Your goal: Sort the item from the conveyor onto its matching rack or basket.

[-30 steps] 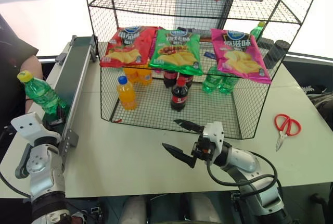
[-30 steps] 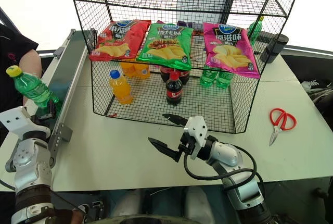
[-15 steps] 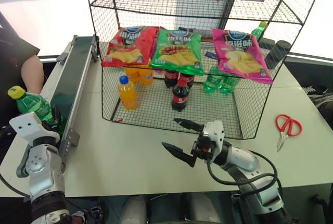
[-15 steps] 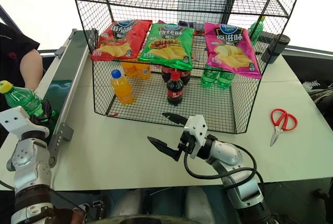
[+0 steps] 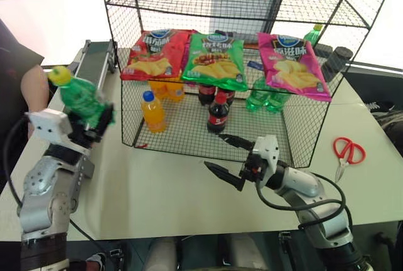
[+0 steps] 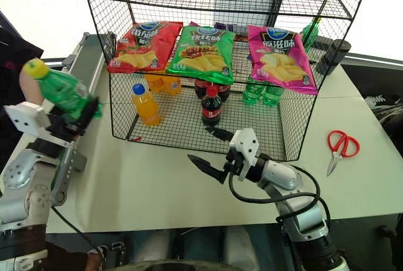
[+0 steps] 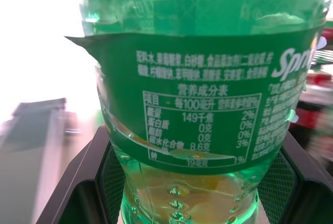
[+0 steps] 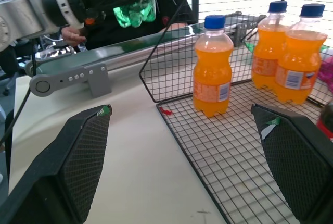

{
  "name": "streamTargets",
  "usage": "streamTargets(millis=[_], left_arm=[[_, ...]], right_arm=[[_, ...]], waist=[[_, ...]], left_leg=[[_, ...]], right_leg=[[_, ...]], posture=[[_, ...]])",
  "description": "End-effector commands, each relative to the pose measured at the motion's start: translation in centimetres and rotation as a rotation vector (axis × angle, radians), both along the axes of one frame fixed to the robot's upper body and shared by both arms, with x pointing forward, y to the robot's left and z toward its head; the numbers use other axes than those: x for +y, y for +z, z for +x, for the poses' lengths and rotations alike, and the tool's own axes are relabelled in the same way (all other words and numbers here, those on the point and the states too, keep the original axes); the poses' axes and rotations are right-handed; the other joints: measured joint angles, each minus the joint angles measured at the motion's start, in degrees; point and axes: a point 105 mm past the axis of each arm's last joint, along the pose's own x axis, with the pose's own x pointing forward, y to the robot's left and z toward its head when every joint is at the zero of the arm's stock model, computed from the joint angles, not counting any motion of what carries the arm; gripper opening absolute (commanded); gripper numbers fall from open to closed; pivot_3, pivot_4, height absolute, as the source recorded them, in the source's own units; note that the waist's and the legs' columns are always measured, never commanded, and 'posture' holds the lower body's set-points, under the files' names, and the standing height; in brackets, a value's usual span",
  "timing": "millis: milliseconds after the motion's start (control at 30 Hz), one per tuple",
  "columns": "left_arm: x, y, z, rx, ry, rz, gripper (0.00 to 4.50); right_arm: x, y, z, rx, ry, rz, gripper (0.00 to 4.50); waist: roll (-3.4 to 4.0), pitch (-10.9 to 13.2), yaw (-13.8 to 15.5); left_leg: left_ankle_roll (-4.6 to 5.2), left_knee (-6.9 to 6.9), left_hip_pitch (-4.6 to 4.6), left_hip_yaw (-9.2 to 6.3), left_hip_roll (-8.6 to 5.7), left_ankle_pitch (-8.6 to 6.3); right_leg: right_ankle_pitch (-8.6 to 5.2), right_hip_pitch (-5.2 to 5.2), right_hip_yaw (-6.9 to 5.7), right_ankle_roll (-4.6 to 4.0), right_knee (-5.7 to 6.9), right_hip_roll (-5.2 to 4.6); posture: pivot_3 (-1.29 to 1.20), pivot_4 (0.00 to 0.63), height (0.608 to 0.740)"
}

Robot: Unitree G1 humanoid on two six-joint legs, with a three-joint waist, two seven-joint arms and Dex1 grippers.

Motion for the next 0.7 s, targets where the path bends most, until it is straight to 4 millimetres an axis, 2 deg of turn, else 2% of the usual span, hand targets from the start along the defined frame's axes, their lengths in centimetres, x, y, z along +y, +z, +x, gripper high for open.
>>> streamTargets(millis=[33,200,367,567,700], left_arm=[[-4.1,0.5,-1.4,-0.003,-0.227,0.058,2.77],[-9.9,-2.3,-1.9,0.057,-0.485,0.117,2.77],[-14.6,-3.2,-1.2,0.034,-0.675,0.128,2.77],[-18.5,-3.1,-1.3,-0.012,-0.866,0.167,2.77],[-19.4,-3.0,-1.5,-0.031,-0.928,0.185,2.77]], right_arm=[[0.4,2.1,-0.3,-0.062,0.023,0.03,4.5],[1.2,2.6,-0.6,-0.066,0.043,0.037,4.5],[1.7,2.9,-0.4,-0.054,0.037,0.06,4.5],[1.3,2.8,-0.4,-0.033,-0.007,0.063,4.5],[1.1,2.6,-0.5,-0.014,-0.028,0.055,4.5]], waist=[[0.05,0.03,0.1],[0.12,0.07,0.6],[0.12,0.07,0.59],[0.15,0.09,0.67],[0.16,0.09,1.57]], left_leg=[[0.0,0.0,0.0,0.0,0.0,0.0],[0.01,0.11,0.0,-0.01,-0.02,0.01],[0.04,0.19,-0.01,-0.01,-0.08,0.02],[0.07,0.21,0.02,-0.01,0.02,0.02],[0.08,0.43,0.0,-0.15,0.14,0.02]], right_leg=[[-0.01,0.0,0.0,-0.01,0.01,0.01],[-0.02,0.08,-0.02,-0.04,0.02,0.01],[0.0,0.12,-0.03,0.01,0.03,0.05],[0.1,0.12,-0.03,0.2,0.06,0.36],[0.09,0.25,-0.09,0.2,0.08,0.81]], posture=[[0.0,0.15,0.74],[0.0,0.15,0.74],[0.0,0.15,0.74],[0.0,0.15,0.74],[0.0,0.15,0.74]])
